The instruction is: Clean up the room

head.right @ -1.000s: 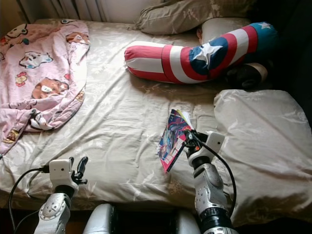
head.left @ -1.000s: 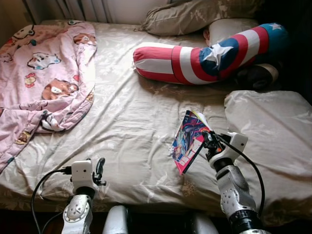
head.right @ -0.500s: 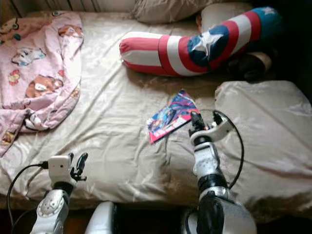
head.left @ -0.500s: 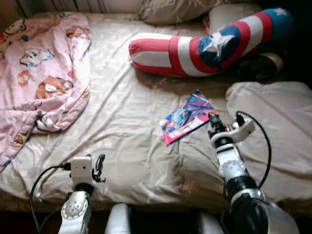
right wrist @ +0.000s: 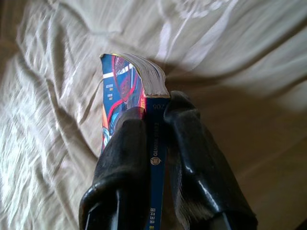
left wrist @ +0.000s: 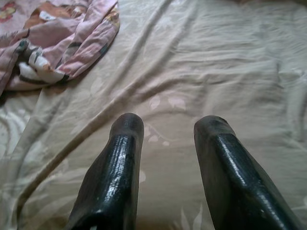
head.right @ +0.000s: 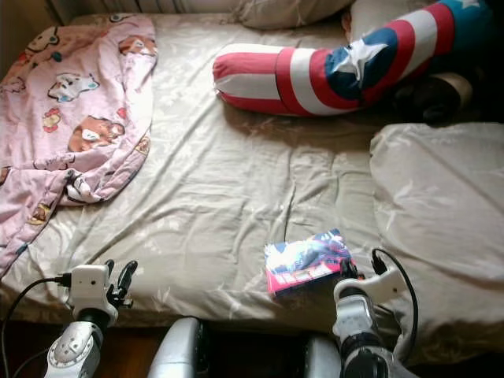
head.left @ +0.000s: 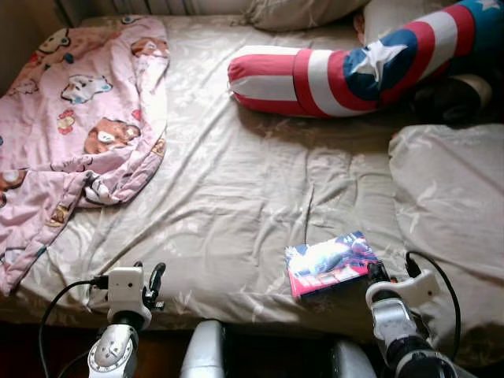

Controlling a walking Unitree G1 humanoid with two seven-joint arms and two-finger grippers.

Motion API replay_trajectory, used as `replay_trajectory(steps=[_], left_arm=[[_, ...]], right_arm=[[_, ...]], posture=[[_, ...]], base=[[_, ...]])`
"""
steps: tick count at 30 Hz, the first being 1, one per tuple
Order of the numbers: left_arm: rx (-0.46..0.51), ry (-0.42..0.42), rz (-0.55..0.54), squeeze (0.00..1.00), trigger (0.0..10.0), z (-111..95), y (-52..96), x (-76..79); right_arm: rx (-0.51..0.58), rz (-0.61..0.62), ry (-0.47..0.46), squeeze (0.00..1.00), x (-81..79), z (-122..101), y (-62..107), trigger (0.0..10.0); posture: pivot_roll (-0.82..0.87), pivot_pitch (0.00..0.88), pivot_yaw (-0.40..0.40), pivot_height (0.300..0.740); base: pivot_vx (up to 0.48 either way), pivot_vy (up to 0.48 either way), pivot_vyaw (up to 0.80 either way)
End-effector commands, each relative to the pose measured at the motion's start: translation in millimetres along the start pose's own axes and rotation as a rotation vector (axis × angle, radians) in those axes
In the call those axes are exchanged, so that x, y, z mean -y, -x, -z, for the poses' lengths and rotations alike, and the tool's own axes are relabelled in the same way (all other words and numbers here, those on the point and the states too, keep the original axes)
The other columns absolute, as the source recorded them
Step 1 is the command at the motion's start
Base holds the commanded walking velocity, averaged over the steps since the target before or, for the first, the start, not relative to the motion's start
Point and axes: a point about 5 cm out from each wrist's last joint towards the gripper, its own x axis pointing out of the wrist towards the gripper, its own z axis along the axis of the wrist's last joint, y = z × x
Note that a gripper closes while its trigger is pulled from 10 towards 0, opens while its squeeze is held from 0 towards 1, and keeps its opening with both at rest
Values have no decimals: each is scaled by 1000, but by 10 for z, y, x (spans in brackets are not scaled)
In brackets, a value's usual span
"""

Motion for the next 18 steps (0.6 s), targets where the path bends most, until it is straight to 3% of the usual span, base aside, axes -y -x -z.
replay_trajectory(steps=[1, 6, 13, 18], left_arm=[[-42, -15, 9, 0, 10000, 56, 57, -15], [-44, -18, 15, 0, 10000, 51, 81, -13], [-58, -31, 18, 0, 10000, 53, 147, -55], [-66, -39, 25, 0, 10000, 47, 169, -64]], right_arm=[[12, 86, -31, 0, 195, 9, 55, 10000], [13, 118, -38, 0, 218, 45, 67, 10000], [-26, 83, -55, 0, 132, 134, 55, 10000], [-51, 120, -46, 0, 189, 165, 73, 10000]], posture=[[172, 275, 72, 651], [198, 282, 75, 651], [214, 292, 86, 651], [227, 300, 96, 651]], base=[[0, 0, 0], [0, 0, 0], [0, 0, 0], [0, 0, 0]])
